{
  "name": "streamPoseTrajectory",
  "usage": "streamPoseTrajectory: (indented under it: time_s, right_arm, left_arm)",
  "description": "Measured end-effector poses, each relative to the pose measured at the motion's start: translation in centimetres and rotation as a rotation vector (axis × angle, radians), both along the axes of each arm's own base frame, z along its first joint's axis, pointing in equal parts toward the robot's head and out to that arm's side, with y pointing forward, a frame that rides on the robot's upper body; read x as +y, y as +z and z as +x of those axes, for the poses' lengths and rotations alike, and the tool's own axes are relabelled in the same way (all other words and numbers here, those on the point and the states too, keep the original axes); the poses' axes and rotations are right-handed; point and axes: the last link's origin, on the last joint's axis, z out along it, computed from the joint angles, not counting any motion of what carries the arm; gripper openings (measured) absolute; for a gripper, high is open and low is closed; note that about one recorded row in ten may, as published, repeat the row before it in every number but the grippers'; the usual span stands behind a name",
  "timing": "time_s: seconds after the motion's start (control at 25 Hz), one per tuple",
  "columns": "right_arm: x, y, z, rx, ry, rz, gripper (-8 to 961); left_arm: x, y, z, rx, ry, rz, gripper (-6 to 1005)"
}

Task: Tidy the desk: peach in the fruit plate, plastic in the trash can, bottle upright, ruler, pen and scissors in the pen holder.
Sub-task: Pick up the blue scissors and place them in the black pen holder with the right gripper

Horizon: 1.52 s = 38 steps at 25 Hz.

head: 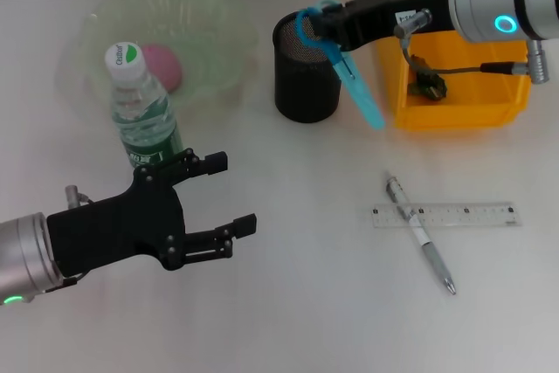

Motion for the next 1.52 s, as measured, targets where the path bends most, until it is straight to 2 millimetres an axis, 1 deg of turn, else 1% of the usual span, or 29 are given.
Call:
streamPoseTrajectory:
  time_s: [0.04, 0.2, 0.28, 0.4, 0.52, 0.64, 0.68, 0.8, 0.84, 1.0, 1.04, 1.16, 1.2, 1.24, 1.32, 1.36, 1.4, 1.52]
  right_arm:
    - [0.0, 0.0, 0.0, 0.0, 0.0, 0.0, 106]
    - [-0.8, 1.1, 0.2, 0.125, 0.104, 0.071, 106]
    - [-0.9, 1.4, 0.3, 0.152, 0.13, 0.088, 106]
    - [-1.2, 2.0, 1.2, 0.227, 0.207, 0.126, 106]
    - [-1.2, 2.0, 1.6, 0.257, 0.237, 0.134, 106]
    - [-1.5, 2.1, 2.4, 0.315, 0.329, 0.167, 106]
    - [-1.5, 2.1, 2.4, 0.315, 0.329, 0.167, 106]
    - [-2.0, 2.6, 3.3, 0.391, 0.402, 0.242, 106]
    - [-2.0, 2.6, 3.3, 0.391, 0.402, 0.242, 106]
    - [-2.4, 3.2, 4.8, 0.417, 0.464, 0.346, 106]
    - [-2.4, 3.2, 4.8, 0.417, 0.464, 0.346, 106]
    - [-2.7, 3.2, 5.7, 0.413, 0.502, 0.404, 106]
    - [-2.8, 3.1, 6.3, 0.413, 0.53, 0.435, 106]
    - [-2.8, 3.1, 6.3, 0.413, 0.53, 0.435, 106]
    - [-2.9, 2.9, 7.0, 0.427, 0.547, 0.463, 106]
    - [-2.8, 2.8, 7.4, 0.442, 0.556, 0.487, 106]
    - [-2.5, 2.7, 8.2, 0.47, 0.553, 0.531, 106]
    - [-2.0, 2.3, 8.8, 0.489, 0.535, 0.546, 106]
  left_arm:
    - [0.0, 0.0, 0.0, 0.0, 0.0, 0.0, 865]
    - [-0.1, 0.0, -0.1, 0.0, 0.004, 0.001, 865]
    - [-0.1, 0.0, -0.1, 0.0, 0.004, 0.001, 865]
    - [-0.1, -0.1, -0.1, 0.003, 0.005, 0.0, 865]
    - [-0.1, -0.1, -0.1, 0.003, 0.004, 0.0, 865]
    - [-0.1, -0.2, 0.0, 0.002, 0.003, -0.002, 865]
    - [-0.1, -0.2, 0.0, 0.002, 0.004, -0.004, 865]
    - [-0.1, -0.4, -0.1, 0.004, 0.006, -0.01, 865]
    - [-0.1, -0.4, -0.1, 0.004, 0.006, -0.01, 865]
    - [-0.1, -0.4, -0.1, 0.006, 0.007, -0.012, 865]
    - [-0.1, -0.4, -0.1, 0.006, 0.007, -0.012, 865]
    - [-0.1, -0.5, -0.1, 0.008, 0.007, -0.013, 865]
    - [-0.1, -0.5, -0.1, 0.008, 0.007, -0.013, 865]
    - [-0.1, -0.5, -0.1, 0.008, 0.007, -0.013, 865]
    - [-0.1, -0.5, -0.1, 0.008, 0.007, -0.014, 865]
    - [-0.1, -0.5, -0.1, 0.008, 0.007, -0.014, 865]
    - [-0.1, -0.5, -0.1, 0.008, 0.007, -0.014, 865]
    - [-0.1, -0.5, -0.1, 0.008, 0.007, -0.013, 865]
